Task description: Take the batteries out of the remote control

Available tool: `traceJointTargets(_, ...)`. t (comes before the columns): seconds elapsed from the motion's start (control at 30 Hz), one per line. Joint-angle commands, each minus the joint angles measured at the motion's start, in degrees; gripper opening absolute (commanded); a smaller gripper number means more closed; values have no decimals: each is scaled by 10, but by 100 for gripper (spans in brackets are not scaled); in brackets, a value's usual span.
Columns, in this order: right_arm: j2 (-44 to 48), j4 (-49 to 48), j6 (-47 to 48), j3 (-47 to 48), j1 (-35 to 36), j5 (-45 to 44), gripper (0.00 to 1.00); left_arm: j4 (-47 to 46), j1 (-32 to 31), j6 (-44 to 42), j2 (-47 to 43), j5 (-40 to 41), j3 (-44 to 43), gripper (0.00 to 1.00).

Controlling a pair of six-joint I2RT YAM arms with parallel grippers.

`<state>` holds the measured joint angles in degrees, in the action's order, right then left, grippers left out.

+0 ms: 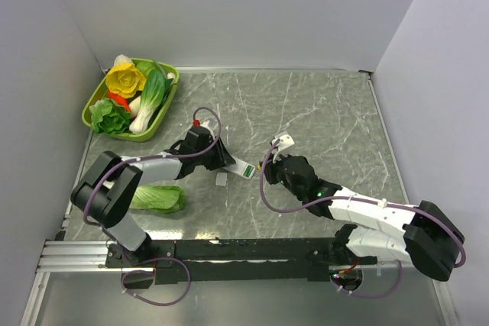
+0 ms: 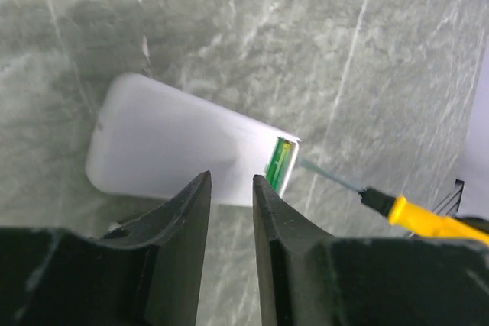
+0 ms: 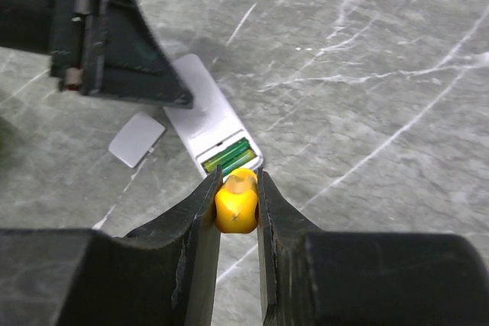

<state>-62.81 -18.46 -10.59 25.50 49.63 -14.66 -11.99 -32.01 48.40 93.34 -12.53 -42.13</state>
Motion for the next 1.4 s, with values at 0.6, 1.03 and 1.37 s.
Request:
traceJointTargets(0.6,34,33,28,49,-24,9,0,162,43,-29,-27,131,-92,62)
traceJointTargets(1.03,-85,-19,42,95,-117,118,0,178,8,-16,-15,192,-74,34)
traceJointTargets(1.37,-95,-12,18,86,-113,162,0,184,1,-31,-9,202,-63,1)
